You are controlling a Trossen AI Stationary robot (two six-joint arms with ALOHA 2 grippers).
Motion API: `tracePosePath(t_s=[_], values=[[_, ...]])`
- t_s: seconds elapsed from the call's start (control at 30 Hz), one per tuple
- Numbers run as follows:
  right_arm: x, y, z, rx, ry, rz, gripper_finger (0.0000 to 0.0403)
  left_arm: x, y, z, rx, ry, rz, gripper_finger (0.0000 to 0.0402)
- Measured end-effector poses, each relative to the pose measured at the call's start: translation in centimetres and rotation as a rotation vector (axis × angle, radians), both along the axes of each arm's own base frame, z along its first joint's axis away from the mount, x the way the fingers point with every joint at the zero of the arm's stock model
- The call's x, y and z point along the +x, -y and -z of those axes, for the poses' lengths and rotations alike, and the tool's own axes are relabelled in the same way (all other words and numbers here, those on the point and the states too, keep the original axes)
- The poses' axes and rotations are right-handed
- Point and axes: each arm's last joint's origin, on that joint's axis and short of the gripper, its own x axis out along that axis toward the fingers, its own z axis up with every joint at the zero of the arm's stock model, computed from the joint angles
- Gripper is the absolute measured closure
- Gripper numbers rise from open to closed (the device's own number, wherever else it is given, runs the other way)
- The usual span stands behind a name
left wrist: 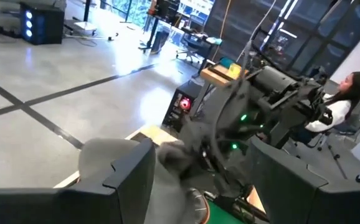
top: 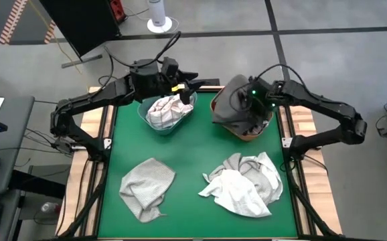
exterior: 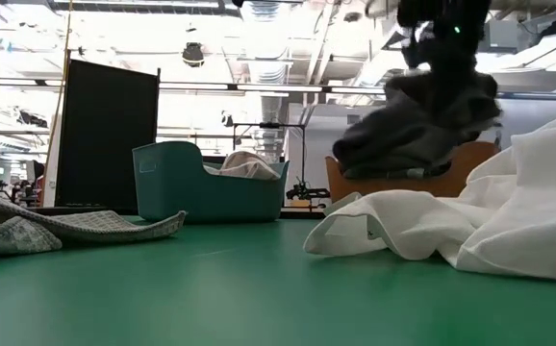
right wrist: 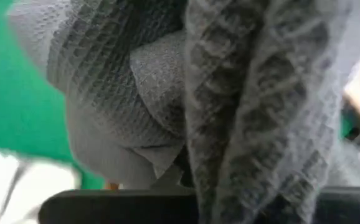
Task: Sort towels by color in basket
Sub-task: Put the dark gray towel into the orange bin
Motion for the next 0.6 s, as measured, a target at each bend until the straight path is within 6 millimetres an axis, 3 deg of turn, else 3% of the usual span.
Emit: tracePosePath(t_s=[0.17, 0.4, 0.6], values=[[-0.5, 0.0, 3.7, 0.173, -0.036, -0.016, 0.0372, 0.0, 0.0, -0.2, 0.004, 0.016, 0.001, 0.0162], [-0.7, 0.8, 8.3, 0.254, -0.070, 0.024, 0.0372, 0.0, 0.0, -0.1, 0.002, 0.008, 0.004, 0.0162], [1.2, 2.1, 11.1, 0.255, -0.082, 0.033, 0.0366, 0.0, 0.1, 0.1, -0.004, -0.008, 0.023, 0.0162]])
